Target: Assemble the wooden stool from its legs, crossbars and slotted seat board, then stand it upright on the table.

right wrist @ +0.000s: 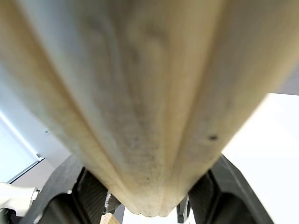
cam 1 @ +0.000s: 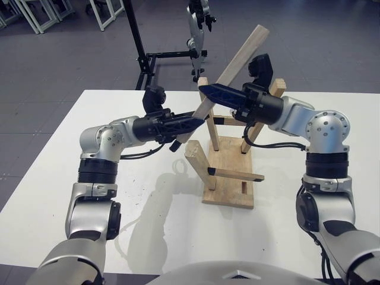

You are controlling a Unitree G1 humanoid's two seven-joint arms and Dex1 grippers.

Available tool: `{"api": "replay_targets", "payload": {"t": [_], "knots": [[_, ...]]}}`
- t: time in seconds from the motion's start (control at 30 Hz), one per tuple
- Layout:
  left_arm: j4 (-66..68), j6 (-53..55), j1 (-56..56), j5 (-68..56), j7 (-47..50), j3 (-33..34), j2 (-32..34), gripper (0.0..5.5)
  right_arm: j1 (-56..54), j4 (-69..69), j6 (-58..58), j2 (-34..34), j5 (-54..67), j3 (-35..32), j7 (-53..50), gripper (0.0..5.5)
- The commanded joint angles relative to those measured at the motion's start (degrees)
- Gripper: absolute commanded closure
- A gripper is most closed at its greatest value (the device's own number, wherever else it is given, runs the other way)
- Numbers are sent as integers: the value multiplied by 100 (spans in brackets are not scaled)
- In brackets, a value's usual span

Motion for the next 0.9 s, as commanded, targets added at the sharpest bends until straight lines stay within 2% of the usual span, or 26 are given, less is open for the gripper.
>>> {"api": "replay_targets", "payload": {"t": [0.03,0.3,0.37,0.47,0.57,0.67,0.9], "knots": [[-90,-33,-51,16,22,98,88,201,-108,-10,-6,4,-45,-47,-38,342],[-144,-2,-338,-218,235,732,273,67,70,-149,-85,23,-139,-30,-108,342],[-513,70,-314,-453,451,1056,380,64,94,-161,-119,22,-179,-33,-129,342],[-2008,396,83,-1083,1234,1775,673,64,154,-217,-189,-76,-271,-119,-266,342],[-3597,742,1059,-1388,2117,2073,985,64,347,-443,-116,-392,-238,-377,-371,342],[-4378,906,1845,-1447,2783,2142,1189,64,545,-672,-8,-828,-192,-632,-407,342],[-5249,993,3172,-1550,3405,1506,1238,64,969,-1092,61,-1593,-183,-901,-193,342]]}}
